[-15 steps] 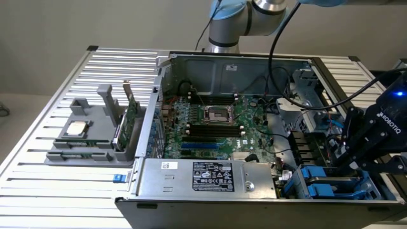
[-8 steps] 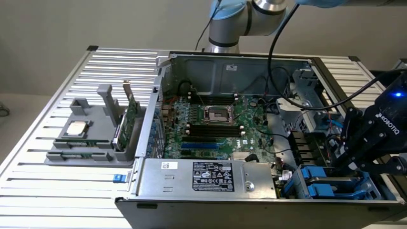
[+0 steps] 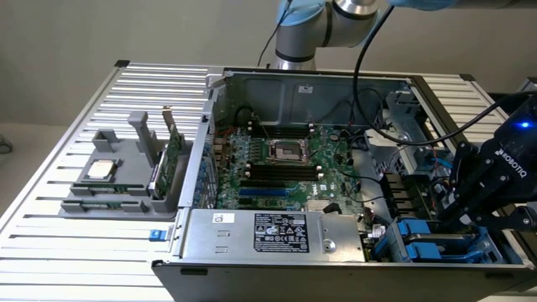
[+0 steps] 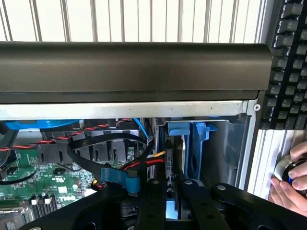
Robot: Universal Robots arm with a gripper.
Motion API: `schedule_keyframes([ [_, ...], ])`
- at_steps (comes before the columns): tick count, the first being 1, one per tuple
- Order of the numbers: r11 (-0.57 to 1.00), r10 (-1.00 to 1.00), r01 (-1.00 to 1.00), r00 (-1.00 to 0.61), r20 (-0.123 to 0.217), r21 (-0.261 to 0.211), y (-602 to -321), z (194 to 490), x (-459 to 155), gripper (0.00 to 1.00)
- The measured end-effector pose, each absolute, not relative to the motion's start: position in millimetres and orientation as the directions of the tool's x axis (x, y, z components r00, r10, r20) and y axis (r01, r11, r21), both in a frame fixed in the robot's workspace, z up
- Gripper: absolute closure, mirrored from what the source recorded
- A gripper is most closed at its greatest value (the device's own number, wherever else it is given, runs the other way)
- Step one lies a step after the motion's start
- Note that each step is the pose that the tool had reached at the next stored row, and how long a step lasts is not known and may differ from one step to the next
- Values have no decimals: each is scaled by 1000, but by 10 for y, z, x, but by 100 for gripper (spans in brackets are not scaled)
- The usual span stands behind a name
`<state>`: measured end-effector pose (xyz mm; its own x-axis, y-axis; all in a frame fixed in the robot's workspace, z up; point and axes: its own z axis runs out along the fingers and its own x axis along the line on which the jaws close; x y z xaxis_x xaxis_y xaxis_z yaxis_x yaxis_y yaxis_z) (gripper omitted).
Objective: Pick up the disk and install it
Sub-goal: 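Insert the first disk wire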
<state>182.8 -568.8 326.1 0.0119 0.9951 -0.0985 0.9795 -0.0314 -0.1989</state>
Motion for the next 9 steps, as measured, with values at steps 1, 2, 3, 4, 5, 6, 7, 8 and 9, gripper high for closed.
schedule_keyframes([
  [1,-32,995,980,12,-99,-199,-5687,3259,1828,83],
  [2,-32,995,980,12,-100,-199,-5688,3257,1828,83],
  [3,-32,995,980,12,-101,-199,-5688,3253,1828,83],
  [4,-32,995,980,12,-102,-199,-5688,3250,1827,83],
  [5,-32,995,980,12,-102,-199,-5688,3249,1827,83],
  [6,-32,995,980,12,-103,-199,-5688,3249,1827,83],
  [7,-32,995,980,12,-103,-199,-5688,3248,1828,83],
  [8,-32,995,980,12,-103,-199,-5688,3248,1828,83],
  [9,-32,995,980,12,-103,-199,-5688,3247,1829,83],
])
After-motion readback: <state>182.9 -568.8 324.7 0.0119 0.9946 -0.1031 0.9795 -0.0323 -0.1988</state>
